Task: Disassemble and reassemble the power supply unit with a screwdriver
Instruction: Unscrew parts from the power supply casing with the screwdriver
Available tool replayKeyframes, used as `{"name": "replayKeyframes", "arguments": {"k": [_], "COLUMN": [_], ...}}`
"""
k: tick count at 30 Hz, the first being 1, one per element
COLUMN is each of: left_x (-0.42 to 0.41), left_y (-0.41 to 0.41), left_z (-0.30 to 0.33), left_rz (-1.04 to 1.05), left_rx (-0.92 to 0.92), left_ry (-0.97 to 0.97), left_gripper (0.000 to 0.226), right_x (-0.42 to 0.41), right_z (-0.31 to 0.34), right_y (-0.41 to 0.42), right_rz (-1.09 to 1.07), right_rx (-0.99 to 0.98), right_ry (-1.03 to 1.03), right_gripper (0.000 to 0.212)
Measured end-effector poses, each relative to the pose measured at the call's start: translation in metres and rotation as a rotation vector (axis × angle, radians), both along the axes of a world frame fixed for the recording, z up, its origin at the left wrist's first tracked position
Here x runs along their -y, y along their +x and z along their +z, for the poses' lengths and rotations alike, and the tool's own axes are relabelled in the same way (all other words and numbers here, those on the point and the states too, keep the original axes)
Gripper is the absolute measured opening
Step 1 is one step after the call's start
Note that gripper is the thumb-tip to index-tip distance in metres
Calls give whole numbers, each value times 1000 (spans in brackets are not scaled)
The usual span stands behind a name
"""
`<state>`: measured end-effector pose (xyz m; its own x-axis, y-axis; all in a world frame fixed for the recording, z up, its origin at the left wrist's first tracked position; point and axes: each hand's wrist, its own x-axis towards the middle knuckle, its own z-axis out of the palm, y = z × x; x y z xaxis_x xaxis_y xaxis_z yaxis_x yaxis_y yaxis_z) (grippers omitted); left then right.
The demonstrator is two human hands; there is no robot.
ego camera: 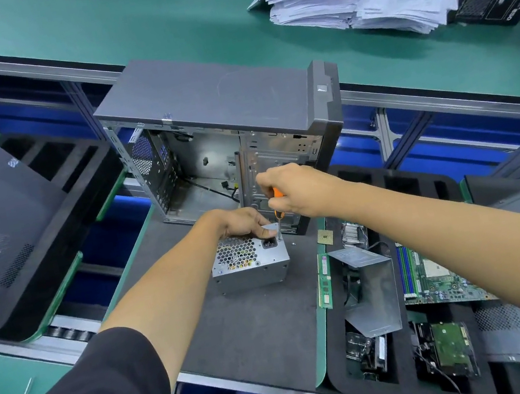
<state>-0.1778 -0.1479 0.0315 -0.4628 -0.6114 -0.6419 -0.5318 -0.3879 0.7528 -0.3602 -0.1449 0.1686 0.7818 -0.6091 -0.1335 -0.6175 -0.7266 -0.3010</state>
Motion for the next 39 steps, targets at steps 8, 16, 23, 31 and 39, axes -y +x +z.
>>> {"name": "replayKeyframes", "arguments": {"k": [8, 16, 23, 31, 39], "left_x": [-4, -2, 0, 2, 5], "left_y": [9, 1, 1, 4, 9], "left_z": [5, 4, -5, -7, -5], "left_rz": [-29, -46, -54, -34, -91], "left_rx": [-5, 95, 109, 113, 75], "left_ry": [47, -81, -104, -80, -32], "left_gripper": [38, 28, 13, 31, 31], "right_x": [-6, -5, -8, -6, 3], "right_z": [-5, -5, -10, -17, -2], "right_y": [1, 2, 5, 0, -1], "right_rz": [-46, -54, -58, -253, -208], "right_rx": [26, 33, 51, 130, -4], "right_ry": [-48, -35, -97, -119, 62], "right_gripper": [14, 11, 8, 11, 22]}}
